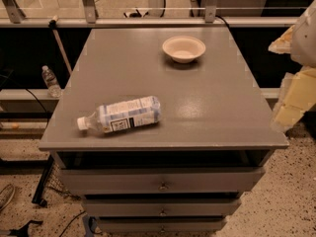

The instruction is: Place blue plastic bottle upright

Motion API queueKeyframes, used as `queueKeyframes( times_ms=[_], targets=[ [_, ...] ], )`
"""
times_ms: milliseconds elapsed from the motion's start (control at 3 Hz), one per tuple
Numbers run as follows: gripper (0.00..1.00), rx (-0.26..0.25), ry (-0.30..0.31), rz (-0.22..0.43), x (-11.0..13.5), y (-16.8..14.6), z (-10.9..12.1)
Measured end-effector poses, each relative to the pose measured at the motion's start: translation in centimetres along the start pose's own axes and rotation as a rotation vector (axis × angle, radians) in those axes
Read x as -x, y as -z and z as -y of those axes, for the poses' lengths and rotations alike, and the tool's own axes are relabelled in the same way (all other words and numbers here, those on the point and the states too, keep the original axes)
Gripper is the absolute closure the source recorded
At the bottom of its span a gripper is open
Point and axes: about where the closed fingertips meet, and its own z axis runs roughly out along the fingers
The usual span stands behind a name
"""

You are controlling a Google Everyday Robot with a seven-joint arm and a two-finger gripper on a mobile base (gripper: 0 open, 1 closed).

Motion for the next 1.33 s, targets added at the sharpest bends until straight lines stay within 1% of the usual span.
queueKeyframes(
  times_ms=[333, 1000, 1333],
  targets=[
    [0.0, 0.0, 0.0, 0.0, 0.0, 0.0, 0.0],
    [0.0, 0.063, 0.257, 0.037, 7.4, -3.3, 2.5],
    [0.0, 0.12, 0.38, 0.048, 11.4, -5.9, 2.7]
  ],
)
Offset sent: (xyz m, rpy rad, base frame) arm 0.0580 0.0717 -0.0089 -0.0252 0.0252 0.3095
